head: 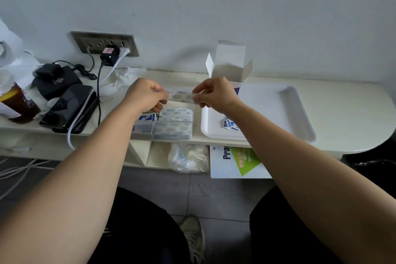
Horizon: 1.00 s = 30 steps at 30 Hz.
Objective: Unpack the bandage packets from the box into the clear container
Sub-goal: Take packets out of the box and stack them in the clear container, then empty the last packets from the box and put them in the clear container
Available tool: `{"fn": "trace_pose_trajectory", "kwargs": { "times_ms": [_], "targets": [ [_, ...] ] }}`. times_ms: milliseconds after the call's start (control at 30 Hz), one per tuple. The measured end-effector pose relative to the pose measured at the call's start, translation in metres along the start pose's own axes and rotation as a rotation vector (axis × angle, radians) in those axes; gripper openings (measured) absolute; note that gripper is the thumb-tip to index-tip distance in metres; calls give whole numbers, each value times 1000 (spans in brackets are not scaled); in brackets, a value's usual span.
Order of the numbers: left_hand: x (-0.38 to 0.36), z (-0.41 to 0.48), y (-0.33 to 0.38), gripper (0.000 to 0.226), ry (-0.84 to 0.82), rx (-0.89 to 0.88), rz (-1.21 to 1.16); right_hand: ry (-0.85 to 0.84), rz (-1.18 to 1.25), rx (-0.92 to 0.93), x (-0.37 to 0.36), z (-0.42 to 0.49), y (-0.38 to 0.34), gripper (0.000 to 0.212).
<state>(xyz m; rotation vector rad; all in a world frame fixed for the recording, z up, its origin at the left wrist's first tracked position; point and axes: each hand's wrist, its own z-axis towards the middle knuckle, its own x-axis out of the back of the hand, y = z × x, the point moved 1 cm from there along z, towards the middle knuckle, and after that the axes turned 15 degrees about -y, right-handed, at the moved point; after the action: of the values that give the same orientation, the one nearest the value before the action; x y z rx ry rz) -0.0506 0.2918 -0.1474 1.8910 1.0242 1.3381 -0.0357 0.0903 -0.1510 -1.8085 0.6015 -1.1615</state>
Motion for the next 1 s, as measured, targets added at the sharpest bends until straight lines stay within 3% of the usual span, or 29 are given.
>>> {"fn": "trace_pose_trajectory", "kwargs": {
  "times_ms": [367,533,1000],
  "targets": [
    [7,-1,-8,8,22,46,-118,30,9,19,-12,7,-12,12],
    [7,1,-10,12,21,91,-63,70,-19,33,-15,10,-9,15],
    [-15,12,-6,18,179,241,467,-7,-277,82,-12,7,0,19]
  ]
}}
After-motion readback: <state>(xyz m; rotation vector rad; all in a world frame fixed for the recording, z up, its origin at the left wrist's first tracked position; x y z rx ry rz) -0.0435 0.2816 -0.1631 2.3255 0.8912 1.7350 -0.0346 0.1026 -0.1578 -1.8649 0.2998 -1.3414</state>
